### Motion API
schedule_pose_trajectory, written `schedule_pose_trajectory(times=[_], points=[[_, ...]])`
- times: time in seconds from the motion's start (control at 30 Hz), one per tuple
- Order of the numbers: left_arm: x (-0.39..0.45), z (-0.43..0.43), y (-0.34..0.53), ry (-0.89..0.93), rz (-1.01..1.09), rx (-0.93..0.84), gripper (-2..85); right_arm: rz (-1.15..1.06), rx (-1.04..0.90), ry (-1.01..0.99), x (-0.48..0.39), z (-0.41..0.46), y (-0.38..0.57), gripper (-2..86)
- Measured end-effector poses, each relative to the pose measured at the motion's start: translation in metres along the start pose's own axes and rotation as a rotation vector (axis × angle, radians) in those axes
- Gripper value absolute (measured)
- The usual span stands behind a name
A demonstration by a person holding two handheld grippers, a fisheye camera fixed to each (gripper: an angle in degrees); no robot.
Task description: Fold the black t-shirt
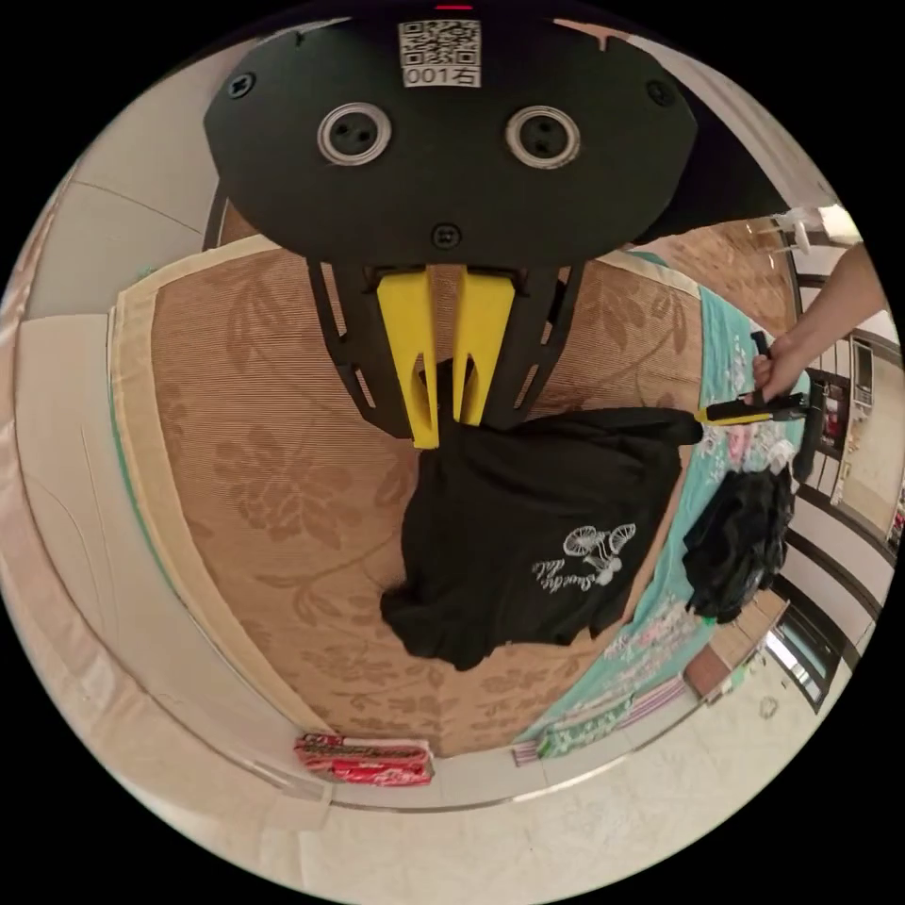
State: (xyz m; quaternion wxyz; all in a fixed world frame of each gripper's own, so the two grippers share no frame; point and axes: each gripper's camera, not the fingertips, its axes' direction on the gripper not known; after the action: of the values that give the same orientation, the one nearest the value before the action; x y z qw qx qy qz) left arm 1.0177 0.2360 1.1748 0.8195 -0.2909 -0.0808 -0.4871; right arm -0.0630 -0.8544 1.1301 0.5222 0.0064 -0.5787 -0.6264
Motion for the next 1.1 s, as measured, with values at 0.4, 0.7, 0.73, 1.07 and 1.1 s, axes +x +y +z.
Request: schedule_pose_trajectory(times=[0.4, 0.7, 0.73, 1.07, 1.1], points=[[0.023, -0.054, 0.046, -0.162, 0.139, 0.035, -1.0, 0.144, -0.365, -0.183, 0.062, 0.055, 0.112, 3.1], [-0.001, -0.075, -0.01, -0.156, 0.097, 0.144, -1.0, -0.105, -0.289, -0.13, 0.031, 0.06, 0.038, 2.8], [0.007, -0.106, -0.051, -0.161, 0.141, 0.256, -1.0, -0.126, -0.238, -0.12, 0.033, 0.051, 0.016, 2.8], [0.149, -0.395, -0.133, -0.595, 0.455, 0.869, -1.0, -0.294, 0.457, 0.008, 0.0, -0.219, -0.182, 2.7], [0.15, -0.4, -0.127, -0.614, 0.465, 0.867, -0.9, -0.32, 0.462, 0.002, -0.009, -0.23, -0.177, 2.7]])
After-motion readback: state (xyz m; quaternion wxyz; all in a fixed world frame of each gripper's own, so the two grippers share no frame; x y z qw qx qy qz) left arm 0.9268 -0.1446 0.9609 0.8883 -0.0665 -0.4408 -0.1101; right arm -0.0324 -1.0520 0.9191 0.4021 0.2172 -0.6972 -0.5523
